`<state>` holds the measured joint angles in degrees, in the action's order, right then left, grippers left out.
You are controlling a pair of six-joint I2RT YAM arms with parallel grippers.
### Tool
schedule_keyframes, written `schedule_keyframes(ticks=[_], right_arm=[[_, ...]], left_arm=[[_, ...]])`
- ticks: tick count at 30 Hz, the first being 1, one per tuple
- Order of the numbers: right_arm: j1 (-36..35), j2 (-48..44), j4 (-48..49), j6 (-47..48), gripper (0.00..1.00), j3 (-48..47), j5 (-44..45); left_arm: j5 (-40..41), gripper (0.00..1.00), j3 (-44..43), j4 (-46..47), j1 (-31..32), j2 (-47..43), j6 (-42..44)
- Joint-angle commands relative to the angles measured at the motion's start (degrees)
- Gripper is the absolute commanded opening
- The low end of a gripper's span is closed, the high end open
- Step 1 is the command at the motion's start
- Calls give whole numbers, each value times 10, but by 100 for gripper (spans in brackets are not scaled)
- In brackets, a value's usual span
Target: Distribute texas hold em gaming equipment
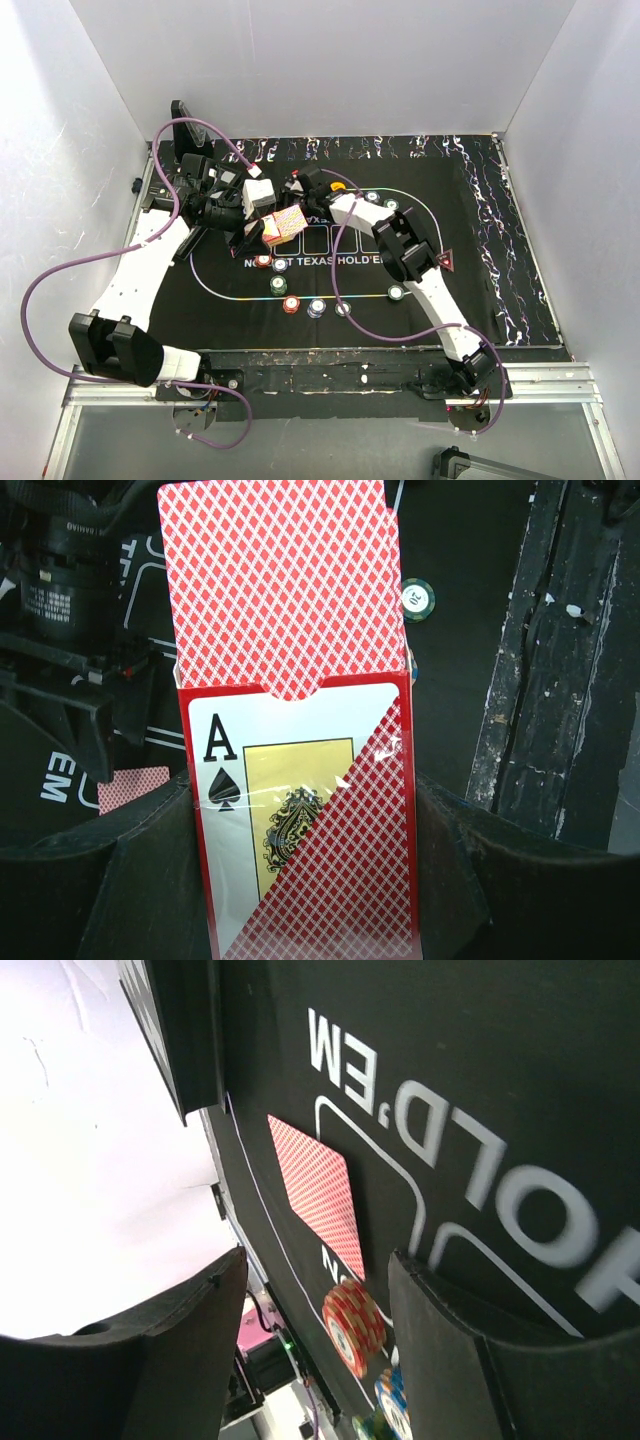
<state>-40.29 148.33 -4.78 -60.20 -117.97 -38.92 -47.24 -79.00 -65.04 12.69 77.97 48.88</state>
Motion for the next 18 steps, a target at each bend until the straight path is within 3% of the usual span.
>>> schedule_keyframes(ticks=[1, 8, 13, 18], right_arm=[[31, -76, 40, -1, 66, 44, -8], [58, -183, 66, -8, 69, 97, -41], [90, -292, 74, -5, 82, 194, -43], [114, -394, 79, 18, 86, 290, -49]], left_arm=[[-32, 0, -4, 21, -3, -29, -6], [-22, 0, 8, 27, -4, -36, -4], [-12, 0, 11, 25, -4, -35, -1], [7, 0, 15, 30, -4, -28, 9]])
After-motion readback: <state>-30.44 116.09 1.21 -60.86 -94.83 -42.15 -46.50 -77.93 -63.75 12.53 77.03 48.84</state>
